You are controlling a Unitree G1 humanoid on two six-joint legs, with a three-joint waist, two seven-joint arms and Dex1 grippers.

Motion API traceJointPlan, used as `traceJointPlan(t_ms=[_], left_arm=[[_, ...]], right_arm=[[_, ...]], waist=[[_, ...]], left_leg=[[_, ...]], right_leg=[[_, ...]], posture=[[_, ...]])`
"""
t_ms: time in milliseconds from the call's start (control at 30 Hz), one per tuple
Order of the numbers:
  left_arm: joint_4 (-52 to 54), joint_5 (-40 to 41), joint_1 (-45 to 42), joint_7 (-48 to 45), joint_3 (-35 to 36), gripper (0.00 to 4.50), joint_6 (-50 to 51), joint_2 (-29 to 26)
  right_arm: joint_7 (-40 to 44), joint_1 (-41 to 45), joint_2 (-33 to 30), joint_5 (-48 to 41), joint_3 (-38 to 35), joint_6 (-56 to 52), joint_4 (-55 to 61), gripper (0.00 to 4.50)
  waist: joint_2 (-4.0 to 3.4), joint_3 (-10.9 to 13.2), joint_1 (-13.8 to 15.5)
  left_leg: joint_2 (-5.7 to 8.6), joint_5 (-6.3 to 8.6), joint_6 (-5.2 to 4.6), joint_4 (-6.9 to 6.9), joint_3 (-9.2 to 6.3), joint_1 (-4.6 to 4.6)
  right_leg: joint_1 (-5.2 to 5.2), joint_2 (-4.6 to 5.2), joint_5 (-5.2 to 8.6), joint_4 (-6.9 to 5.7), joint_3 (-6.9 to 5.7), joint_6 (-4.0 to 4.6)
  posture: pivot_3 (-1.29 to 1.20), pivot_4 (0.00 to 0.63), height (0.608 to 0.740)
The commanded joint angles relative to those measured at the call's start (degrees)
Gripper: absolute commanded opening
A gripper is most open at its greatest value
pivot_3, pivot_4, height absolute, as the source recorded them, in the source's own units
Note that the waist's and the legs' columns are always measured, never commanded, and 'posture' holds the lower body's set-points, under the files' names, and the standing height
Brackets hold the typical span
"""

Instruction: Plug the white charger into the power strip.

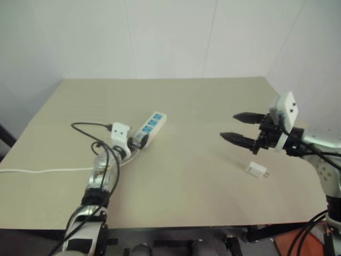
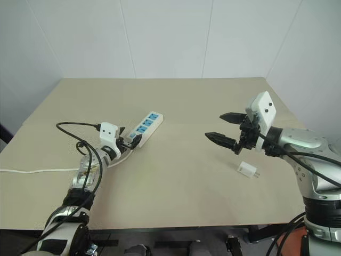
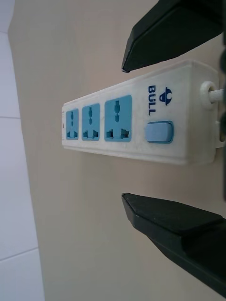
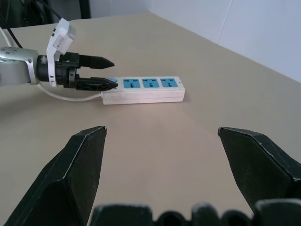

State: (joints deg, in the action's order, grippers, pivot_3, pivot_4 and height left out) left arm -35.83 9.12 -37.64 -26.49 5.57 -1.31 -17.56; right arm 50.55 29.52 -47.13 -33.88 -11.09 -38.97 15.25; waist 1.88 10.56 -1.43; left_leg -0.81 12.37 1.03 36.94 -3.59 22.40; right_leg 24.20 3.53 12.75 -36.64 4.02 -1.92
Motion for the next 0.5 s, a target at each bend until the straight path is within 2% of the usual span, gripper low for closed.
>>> traceJointPlan(t_ms=[33, 267, 500], left_arm=[[-5.30, -0.66, -2.87, -1.27, -0.04, 4.48, -4.57, 0.47], [-15.33, -1.85, -6.29, -1.55, -0.24, 4.48, -9.50, 1.82], [-21.37, -2.71, -8.36, -0.98, 0.01, 4.48, -9.92, 2.59]], right_arm=[[-0.52, 0.64, 0.07, -1.23, -0.81, -0.29, 1.92, 4.50], [-0.79, 0.24, 0.08, -3.02, -1.63, -0.96, 2.93, 4.50], [-1.13, 0.48, -0.40, -4.40, -2.16, -1.68, 3.62, 4.50]], waist=[[0.00, 0.00, 0.06], [0.01, -0.01, 0.14], [0.02, -0.02, 0.44]], left_leg=[[0.00, 0.00, 0.00, 0.00, 0.00, 0.00], [0.01, 0.00, 0.00, 0.01, 0.00, -0.04], [0.02, 0.00, 0.00, 0.04, 0.00, -0.09]], right_leg=[[-0.01, 0.00, 0.00, 0.00, 0.00, 0.00], [-0.04, 0.01, -0.01, -0.02, 0.00, -0.02], [-0.11, 0.00, -0.02, -0.03, 0.00, -0.07]], posture=[[0.00, 0.150, 0.740], [0.00, 0.150, 0.740], [0.00, 0.150, 0.740]])
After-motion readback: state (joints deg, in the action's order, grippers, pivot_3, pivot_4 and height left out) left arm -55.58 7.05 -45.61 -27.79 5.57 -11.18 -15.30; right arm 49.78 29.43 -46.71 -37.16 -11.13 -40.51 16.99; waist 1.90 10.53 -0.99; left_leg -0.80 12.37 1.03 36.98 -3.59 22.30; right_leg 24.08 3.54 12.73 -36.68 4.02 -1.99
